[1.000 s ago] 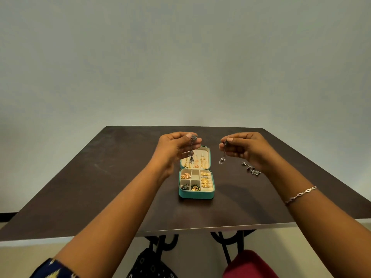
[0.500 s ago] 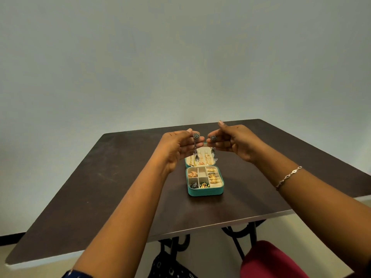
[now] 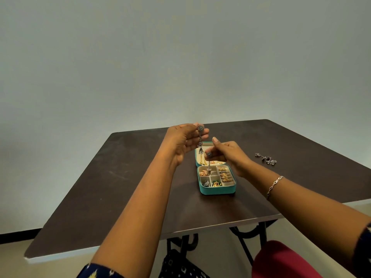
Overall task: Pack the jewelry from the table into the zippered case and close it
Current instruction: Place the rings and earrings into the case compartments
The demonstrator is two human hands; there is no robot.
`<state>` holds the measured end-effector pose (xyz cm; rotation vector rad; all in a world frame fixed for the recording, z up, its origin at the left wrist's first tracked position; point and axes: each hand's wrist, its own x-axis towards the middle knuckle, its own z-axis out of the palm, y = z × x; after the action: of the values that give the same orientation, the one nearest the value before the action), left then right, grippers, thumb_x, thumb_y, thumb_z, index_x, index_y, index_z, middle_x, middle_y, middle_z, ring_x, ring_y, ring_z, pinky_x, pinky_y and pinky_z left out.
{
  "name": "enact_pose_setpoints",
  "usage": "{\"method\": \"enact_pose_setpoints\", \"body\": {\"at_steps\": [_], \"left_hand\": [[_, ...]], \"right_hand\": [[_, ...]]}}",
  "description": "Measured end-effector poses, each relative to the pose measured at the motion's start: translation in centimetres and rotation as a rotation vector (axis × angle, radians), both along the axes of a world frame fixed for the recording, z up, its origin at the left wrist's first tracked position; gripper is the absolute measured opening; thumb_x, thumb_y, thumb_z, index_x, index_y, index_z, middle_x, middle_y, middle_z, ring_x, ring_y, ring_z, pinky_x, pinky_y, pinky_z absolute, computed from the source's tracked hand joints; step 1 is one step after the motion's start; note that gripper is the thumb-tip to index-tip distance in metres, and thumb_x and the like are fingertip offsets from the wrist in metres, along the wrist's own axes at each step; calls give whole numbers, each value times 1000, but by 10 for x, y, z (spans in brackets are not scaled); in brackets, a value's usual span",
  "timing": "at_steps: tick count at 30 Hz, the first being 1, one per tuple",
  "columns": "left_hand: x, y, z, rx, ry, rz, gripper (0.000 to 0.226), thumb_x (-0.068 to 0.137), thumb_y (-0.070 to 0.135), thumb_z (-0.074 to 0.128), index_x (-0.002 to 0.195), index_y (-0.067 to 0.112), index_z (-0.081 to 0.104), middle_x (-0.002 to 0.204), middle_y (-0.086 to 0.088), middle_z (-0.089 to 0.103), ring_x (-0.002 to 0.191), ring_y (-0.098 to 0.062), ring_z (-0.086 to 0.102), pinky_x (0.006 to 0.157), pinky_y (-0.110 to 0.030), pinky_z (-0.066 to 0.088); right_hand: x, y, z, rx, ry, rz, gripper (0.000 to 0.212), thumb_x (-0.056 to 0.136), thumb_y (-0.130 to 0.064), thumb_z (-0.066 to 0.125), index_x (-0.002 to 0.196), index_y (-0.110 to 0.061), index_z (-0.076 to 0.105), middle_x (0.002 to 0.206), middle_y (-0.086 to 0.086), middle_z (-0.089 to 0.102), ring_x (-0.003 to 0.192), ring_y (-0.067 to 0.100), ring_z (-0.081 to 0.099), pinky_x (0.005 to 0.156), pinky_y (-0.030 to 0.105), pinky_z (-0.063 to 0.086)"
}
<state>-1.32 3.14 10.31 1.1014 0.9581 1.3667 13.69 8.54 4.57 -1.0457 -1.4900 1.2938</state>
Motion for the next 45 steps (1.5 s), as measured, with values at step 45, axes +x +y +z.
{"method": "enact_pose_setpoints", "body": {"at_steps": [45], "left_hand": [[6,2,-7,-71,15,32,17,88,-4,49,99,1,61,87,-10,69,72,-15,68,78,-29,54]], "right_hand": [[15,8,-28,361,-624,-31,39,93,-37,46,90,-9,72,91,6,72,85,14,65,80,29,50]]}}
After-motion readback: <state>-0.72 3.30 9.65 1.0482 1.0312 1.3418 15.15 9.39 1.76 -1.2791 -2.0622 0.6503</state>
